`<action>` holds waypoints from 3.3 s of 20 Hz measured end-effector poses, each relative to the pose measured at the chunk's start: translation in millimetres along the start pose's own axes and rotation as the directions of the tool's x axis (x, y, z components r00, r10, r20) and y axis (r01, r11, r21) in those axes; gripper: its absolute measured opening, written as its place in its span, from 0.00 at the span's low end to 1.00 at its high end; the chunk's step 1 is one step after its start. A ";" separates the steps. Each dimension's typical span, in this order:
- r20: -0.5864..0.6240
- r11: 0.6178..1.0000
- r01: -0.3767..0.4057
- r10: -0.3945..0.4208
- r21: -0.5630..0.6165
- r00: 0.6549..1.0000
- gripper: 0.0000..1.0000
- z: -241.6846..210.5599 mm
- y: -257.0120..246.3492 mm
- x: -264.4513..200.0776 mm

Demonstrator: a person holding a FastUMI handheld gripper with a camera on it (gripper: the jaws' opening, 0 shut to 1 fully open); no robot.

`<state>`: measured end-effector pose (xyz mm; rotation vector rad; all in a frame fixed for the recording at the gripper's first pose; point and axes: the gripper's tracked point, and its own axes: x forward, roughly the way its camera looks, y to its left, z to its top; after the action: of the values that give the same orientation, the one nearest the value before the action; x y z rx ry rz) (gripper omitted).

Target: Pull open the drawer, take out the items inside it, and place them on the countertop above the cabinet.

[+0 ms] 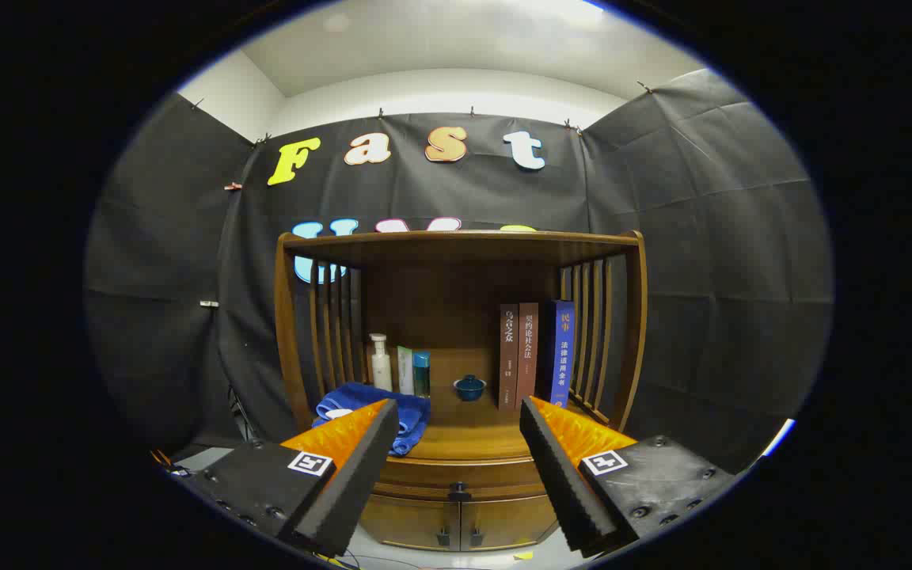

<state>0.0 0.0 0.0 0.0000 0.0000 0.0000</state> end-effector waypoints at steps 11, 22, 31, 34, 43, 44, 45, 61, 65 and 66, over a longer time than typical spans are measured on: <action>0.064 1.000 -0.016 0.017 -0.005 0.998 0.98 12.3 0.0 -5.1; 0.054 1.000 -0.022 0.022 0.007 0.998 0.98 3.4 -0.4 -1.6; 0.027 0.999 -0.032 0.032 0.005 0.999 0.98 -7.8 1.8 4.3; 0.014 0.999 -0.034 0.034 0.016 0.999 0.98 -17.7 2.8 9.0; -0.103 0.997 -0.013 0.021 0.074 0.994 0.98 -99.9 -1.6 42.1; -0.131 0.997 -0.016 0.025 0.072 0.991 0.98 -115.1 1.2 46.2; -0.158 0.998 -0.014 0.025 0.069 0.987 0.98 -130.8 1.5 52.2; -0.423 0.996 0.055 -0.022 0.065 0.906 0.77 -299.1 -7.1 126.2; -0.489 0.998 0.049 -0.023 0.040 0.872 0.65 -322.4 -3.4 129.4; -0.500 0.998 0.042 -0.017 0.039 0.866 0.64 -326.9 -1.2 130.2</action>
<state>130.2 -1.2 -326.9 0.0491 0.5236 -0.0308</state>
